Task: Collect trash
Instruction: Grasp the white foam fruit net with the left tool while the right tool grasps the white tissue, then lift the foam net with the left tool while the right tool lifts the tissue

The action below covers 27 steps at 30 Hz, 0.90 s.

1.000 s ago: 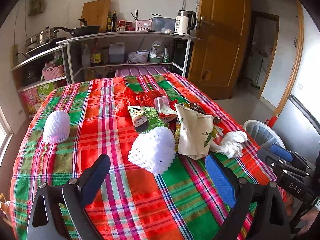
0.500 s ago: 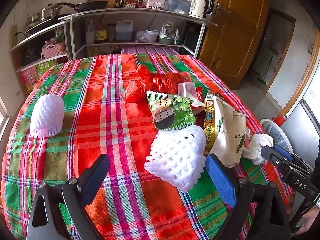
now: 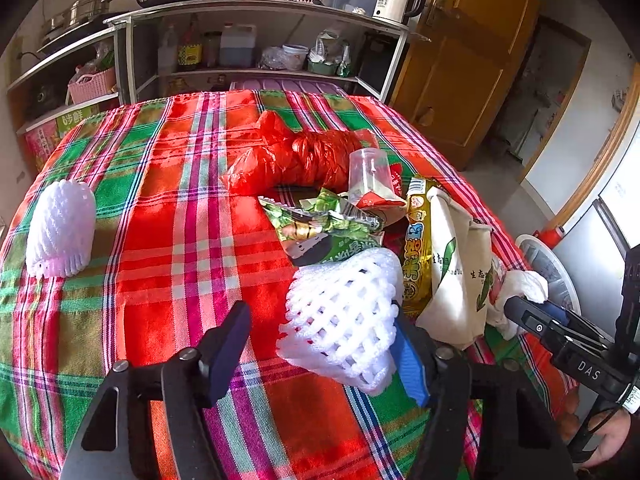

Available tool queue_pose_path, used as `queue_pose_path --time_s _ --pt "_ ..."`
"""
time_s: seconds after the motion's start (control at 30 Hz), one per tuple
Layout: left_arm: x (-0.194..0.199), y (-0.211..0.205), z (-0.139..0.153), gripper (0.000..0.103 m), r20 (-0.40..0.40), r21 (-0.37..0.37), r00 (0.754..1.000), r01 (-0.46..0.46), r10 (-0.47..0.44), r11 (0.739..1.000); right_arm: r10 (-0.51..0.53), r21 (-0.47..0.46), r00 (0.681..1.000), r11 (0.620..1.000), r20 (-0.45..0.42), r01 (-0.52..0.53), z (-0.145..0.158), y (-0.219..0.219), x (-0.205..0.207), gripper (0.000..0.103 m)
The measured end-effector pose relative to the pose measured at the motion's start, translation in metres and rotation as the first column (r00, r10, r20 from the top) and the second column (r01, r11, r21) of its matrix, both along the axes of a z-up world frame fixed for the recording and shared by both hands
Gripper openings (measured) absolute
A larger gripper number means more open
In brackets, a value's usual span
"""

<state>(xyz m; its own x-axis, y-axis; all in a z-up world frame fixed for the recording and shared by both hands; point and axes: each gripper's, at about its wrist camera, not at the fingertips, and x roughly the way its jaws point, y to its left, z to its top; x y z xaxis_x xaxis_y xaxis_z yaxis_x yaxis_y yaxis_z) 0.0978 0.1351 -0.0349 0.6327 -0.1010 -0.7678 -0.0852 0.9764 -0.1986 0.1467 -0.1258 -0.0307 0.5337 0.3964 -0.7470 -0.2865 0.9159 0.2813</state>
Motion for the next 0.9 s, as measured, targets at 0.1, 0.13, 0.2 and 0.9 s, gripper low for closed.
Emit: queue_pose_path --time_s 0.1,0.13,0.2,0.9 --pt "-0.002 -0.005 0.002 0.049 0.007 0.008 1.000 0.023 -0.023 1.000 0.015 0.005 1.000 1.000 0.001 -0.015 -0.001 0.001 -0.001 0.046" --pt "-0.002 -0.007 0.002 0.046 0.011 0.010 0.999 0.030 -0.031 0.999 0.019 0.001 1.000 1.000 0.003 -0.019 0.000 0.002 -0.001 0.045" --pt "-0.002 -0.008 0.003 0.040 0.012 0.010 0.999 0.036 -0.036 0.999 0.023 0.001 1.000 1.000 0.009 -0.023 0.001 0.003 -0.004 0.037" --pt "-0.021 -0.008 0.024 0.021 0.076 0.015 0.996 0.036 -0.037 0.999 0.039 -0.016 0.994 0.999 0.103 -0.038 0.028 0.003 -0.026 0.006"
